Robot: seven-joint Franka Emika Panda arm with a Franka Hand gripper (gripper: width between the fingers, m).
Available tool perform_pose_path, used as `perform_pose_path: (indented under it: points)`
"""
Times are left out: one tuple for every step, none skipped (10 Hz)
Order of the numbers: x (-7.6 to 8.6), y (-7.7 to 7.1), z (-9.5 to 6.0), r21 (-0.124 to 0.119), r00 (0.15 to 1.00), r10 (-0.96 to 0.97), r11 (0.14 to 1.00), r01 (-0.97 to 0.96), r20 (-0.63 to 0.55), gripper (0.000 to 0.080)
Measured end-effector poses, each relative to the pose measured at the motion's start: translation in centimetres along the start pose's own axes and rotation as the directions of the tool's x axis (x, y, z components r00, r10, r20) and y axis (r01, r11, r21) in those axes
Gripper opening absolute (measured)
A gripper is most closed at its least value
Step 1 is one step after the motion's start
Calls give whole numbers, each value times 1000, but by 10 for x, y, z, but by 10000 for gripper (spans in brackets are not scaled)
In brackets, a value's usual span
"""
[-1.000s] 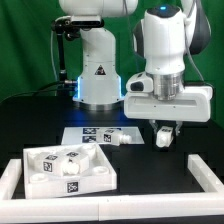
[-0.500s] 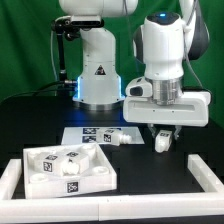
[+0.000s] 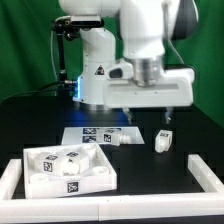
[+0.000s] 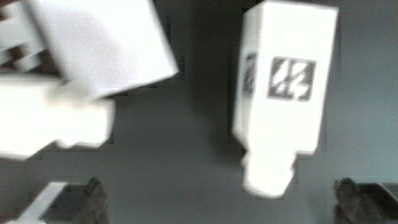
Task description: Assemble one leg
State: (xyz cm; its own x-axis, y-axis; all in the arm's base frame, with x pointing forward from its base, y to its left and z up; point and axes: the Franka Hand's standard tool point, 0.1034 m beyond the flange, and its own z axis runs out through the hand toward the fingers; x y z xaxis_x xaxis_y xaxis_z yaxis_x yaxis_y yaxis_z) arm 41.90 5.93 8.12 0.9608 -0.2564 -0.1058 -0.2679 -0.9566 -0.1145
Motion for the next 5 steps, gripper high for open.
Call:
perform_pose_path:
  points:
    - [8, 3, -13, -12, 999, -29, 1000, 28, -23, 648]
    - [14, -1, -20, -9, 999, -36, 999, 35, -35, 648]
    - [13, 0, -18, -9, 999, -33, 999, 33, -32, 649]
    - [13, 0, -18, -9, 999, -33, 999, 33, -32, 649]
    - [13, 0, -18, -9, 999, -33, 999, 33, -32, 649]
